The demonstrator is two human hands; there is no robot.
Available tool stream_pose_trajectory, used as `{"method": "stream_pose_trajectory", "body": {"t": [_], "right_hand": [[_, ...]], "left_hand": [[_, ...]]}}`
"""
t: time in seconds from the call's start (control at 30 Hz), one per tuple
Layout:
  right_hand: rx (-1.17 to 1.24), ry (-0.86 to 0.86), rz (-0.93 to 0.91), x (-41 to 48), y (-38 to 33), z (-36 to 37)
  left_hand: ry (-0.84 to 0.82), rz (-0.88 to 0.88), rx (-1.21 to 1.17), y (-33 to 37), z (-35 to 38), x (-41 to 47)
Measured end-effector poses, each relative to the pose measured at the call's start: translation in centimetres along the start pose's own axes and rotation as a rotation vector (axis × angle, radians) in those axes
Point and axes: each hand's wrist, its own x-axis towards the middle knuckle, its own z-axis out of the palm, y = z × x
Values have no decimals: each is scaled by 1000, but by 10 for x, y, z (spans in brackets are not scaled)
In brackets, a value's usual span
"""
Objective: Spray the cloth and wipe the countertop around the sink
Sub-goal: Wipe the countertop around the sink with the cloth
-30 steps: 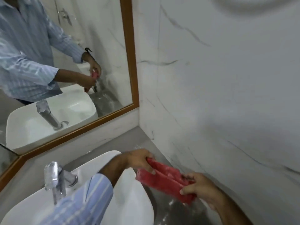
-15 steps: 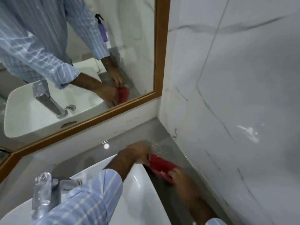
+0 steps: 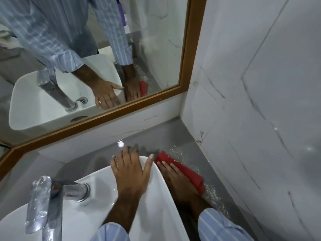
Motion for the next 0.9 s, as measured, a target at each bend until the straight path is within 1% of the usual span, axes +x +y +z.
{"method": "stream_pose_trajectory", "body": {"t": [0.1, 0.17, 0.23, 0.33, 0.4, 0.5, 0.6, 0.73, 0.77, 0.83, 0.9], "right_hand": [[-79, 80, -73, 43, 10, -1], [-96, 97, -55, 75, 22, -5], [-81, 108, 34, 102, 41, -12], [-29, 177, 268, 110, 81, -16], [-12, 237, 375, 91, 100, -16], [-11, 281, 399, 37, 100, -4], [-26, 287, 477, -41, 74, 27], [-72, 290, 640, -149, 28, 76], [-71, 281, 685, -164, 20, 82], [-83, 303, 720, -167, 17, 81], [-149, 302, 663, -148, 26, 70]], "left_hand": [[25, 7, 38, -1, 6, 2], [62, 33, 58, -3, 13, 2], [83, 45, 71, -6, 16, 3], [94, 52, 99, -7, 22, 2], [98, 48, 106, -8, 22, 3], [90, 48, 99, -6, 19, 1], [85, 54, 87, -5, 15, 1], [103, 51, 86, -4, 14, 3], [110, 55, 83, -5, 15, 1], [137, 65, 89, -6, 17, 3], [156, 75, 86, -6, 18, 5]]}}
